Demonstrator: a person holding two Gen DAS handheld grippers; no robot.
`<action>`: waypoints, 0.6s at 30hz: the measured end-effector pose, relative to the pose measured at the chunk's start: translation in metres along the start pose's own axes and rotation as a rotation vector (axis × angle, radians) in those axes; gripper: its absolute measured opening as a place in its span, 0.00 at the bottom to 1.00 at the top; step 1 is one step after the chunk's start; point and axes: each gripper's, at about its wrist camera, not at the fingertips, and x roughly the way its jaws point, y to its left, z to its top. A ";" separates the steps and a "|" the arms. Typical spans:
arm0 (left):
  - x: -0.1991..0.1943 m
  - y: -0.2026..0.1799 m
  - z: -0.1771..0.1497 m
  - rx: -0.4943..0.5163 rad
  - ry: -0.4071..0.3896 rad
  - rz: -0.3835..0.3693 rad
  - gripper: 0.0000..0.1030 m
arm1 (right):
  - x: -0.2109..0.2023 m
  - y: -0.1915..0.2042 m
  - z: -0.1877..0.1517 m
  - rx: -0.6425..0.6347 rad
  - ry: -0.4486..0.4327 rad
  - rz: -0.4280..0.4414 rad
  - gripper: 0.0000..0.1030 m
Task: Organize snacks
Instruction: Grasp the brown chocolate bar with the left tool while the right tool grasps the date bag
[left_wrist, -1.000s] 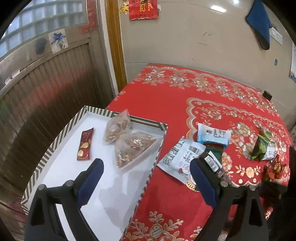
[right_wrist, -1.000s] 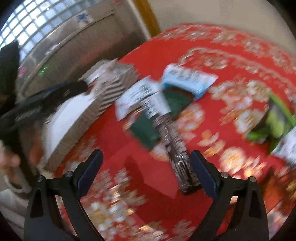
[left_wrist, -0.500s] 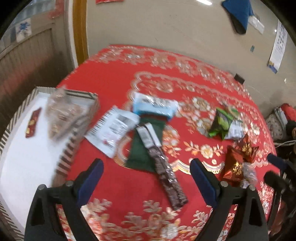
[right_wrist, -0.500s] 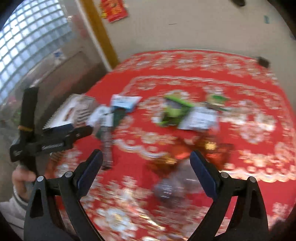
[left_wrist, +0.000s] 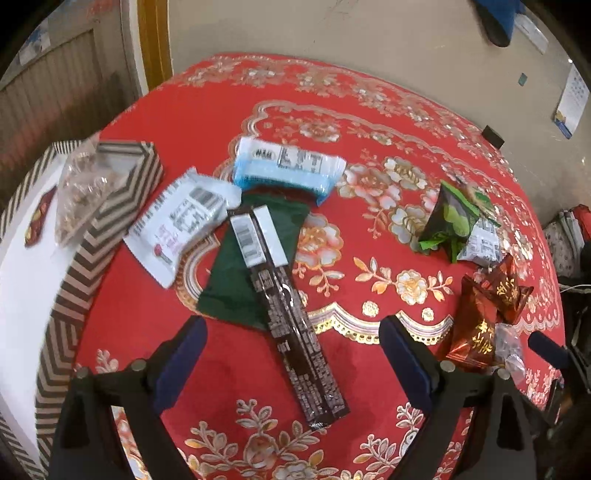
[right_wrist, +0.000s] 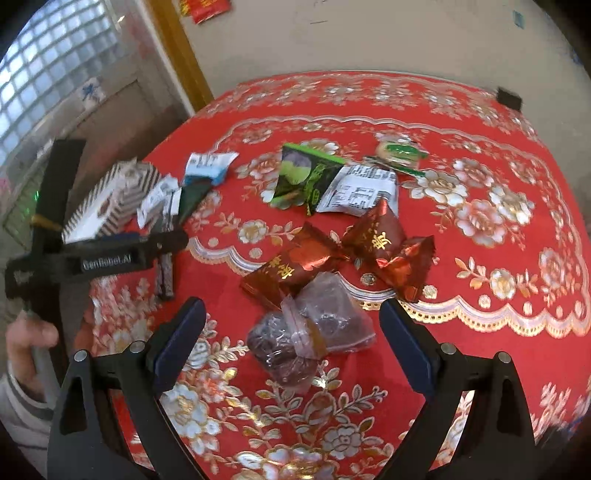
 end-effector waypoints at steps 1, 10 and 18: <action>0.002 0.000 -0.001 -0.004 0.010 0.001 0.93 | 0.001 0.004 0.000 -0.048 -0.005 -0.012 0.93; 0.008 -0.003 0.000 -0.040 0.025 0.046 0.93 | 0.024 0.007 0.007 -0.316 0.124 0.022 0.93; 0.013 -0.014 -0.001 0.013 0.006 0.101 0.91 | 0.047 0.001 0.007 -0.272 0.135 -0.005 0.72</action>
